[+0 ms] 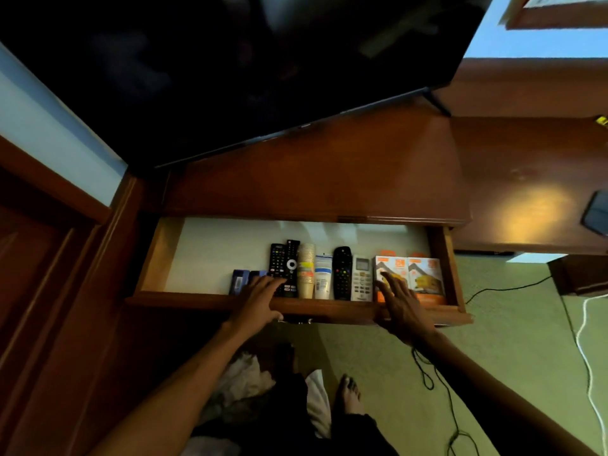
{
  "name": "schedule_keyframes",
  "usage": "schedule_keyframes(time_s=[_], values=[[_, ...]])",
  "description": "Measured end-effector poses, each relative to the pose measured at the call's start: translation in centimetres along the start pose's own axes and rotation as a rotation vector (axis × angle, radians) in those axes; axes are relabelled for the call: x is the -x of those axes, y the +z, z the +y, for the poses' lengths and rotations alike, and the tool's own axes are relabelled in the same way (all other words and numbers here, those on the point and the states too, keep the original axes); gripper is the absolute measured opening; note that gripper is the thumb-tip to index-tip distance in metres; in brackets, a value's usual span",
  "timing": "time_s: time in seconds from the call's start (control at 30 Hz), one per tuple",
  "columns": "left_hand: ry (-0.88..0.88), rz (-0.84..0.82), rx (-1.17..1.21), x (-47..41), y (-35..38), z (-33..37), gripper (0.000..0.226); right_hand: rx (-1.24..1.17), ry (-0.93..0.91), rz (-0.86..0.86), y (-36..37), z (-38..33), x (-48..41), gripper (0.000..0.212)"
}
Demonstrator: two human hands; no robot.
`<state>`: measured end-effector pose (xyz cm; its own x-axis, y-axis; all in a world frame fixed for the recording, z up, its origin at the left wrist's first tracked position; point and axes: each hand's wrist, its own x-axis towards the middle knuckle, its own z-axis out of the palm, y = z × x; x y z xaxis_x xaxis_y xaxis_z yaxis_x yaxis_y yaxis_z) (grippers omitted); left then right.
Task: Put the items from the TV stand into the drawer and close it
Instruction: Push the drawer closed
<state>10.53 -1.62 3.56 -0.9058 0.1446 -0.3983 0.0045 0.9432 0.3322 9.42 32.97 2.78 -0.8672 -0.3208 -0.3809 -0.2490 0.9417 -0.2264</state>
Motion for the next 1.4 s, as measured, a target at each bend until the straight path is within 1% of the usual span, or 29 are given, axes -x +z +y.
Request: schedule_keyframes(time_s=[0.07,0.27,0.43,0.57,0.63,0.8,0.97,1.13,1.4], values=[[-0.025,0.022,-0.038,0.1,0.2,0.2,0.088,0.008,0.033,0.045,0.2,0.6,0.2,0.092],[0.019,0.021,-0.190,-0.6,-1.3,0.3,0.091,0.166,-0.073,0.038,-0.4,0.9,-0.2,0.087],[0.064,0.043,-0.244,-1.4,-1.8,0.1,0.097,0.235,-0.113,0.031,-0.8,1.5,-1.1,0.103],[0.054,0.109,-0.246,-2.5,-2.3,-0.1,0.099,0.219,-0.065,0.034,-1.2,1.1,-2.3,0.107],[0.029,0.124,-0.249,-3.5,-3.0,0.1,0.104,0.209,-0.027,0.050,-1.7,0.8,-3.4,0.109],[-0.017,0.115,-0.250,-7.3,-4.5,-0.6,0.129,0.209,0.015,0.096,-3.3,0.7,-6.6,0.120],[0.025,0.123,-0.268,-10.9,-5.7,-1.1,0.134,0.246,0.044,0.124,-5.2,1.7,-10.1,0.128],[0.060,0.150,-0.284,-13.6,-7.0,-2.2,0.131,0.216,0.034,0.152,-6.4,2.9,-12.8,0.132],[0.095,0.158,-0.285,-17.0,-7.9,-2.7,0.114,0.168,-0.001,0.128,-7.8,3.9,-16.2,0.127]])
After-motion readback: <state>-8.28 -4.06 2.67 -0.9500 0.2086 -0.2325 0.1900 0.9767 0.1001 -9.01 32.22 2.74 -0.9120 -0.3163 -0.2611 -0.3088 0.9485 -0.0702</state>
